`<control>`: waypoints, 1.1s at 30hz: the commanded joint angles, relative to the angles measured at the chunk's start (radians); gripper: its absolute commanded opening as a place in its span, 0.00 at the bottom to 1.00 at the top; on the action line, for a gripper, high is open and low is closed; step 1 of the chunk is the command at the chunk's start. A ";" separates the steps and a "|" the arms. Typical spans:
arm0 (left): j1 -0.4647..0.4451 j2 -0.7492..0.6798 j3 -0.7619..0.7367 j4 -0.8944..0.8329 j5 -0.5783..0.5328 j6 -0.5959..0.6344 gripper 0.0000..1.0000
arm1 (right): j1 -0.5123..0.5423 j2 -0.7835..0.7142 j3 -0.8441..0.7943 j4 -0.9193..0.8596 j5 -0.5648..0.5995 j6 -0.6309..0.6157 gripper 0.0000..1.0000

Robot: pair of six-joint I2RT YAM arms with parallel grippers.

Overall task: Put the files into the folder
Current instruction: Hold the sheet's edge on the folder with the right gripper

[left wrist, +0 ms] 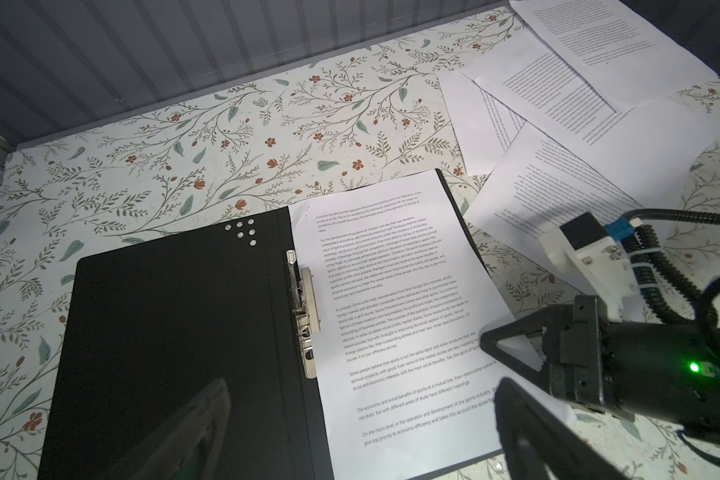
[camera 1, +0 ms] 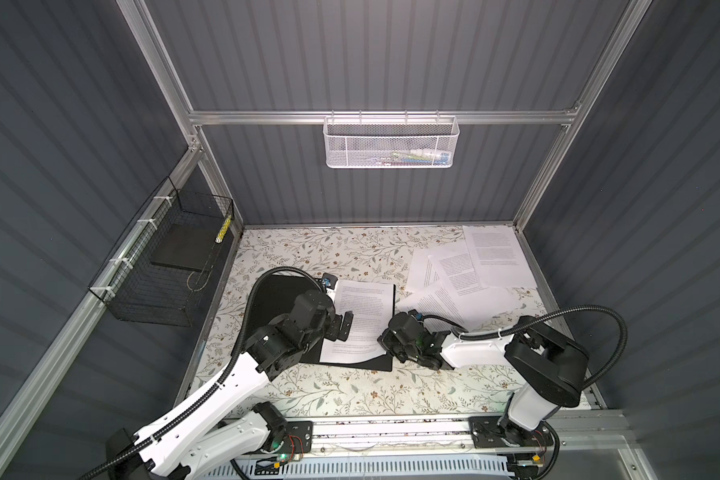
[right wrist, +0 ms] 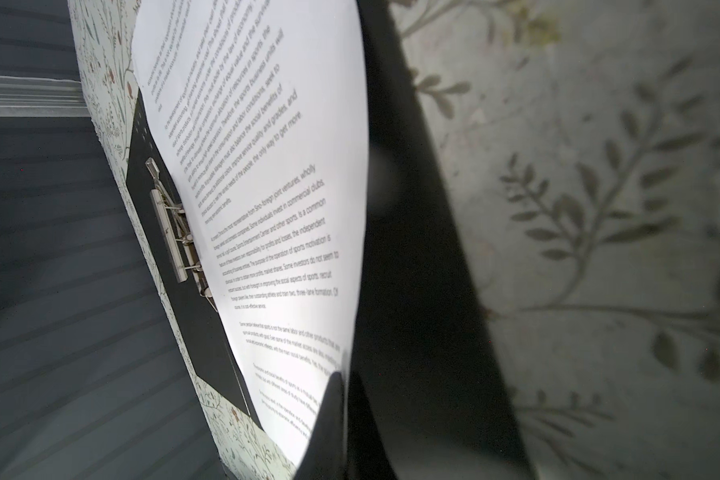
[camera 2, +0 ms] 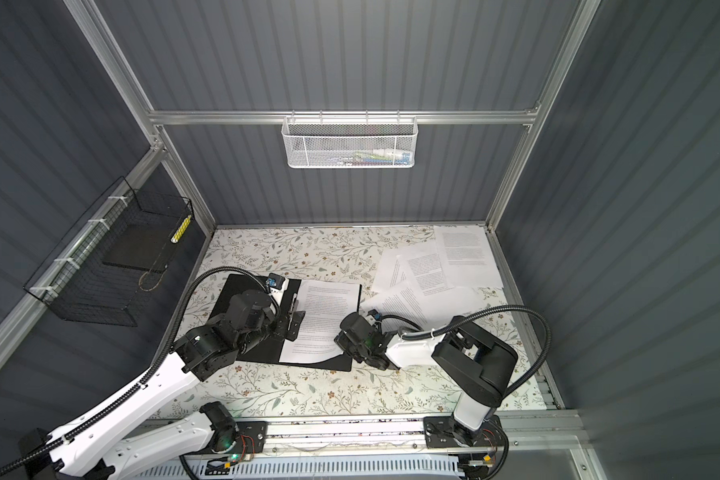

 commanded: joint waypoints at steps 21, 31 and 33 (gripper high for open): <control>0.008 -0.005 -0.011 0.000 0.016 -0.007 1.00 | 0.008 0.035 -0.003 0.028 -0.003 0.011 0.01; 0.008 -0.007 -0.014 0.000 0.015 -0.007 1.00 | 0.009 0.048 -0.004 0.052 -0.015 0.014 0.13; 0.008 -0.008 -0.013 -0.001 0.016 -0.006 1.00 | 0.011 0.049 -0.005 0.055 -0.017 0.016 0.15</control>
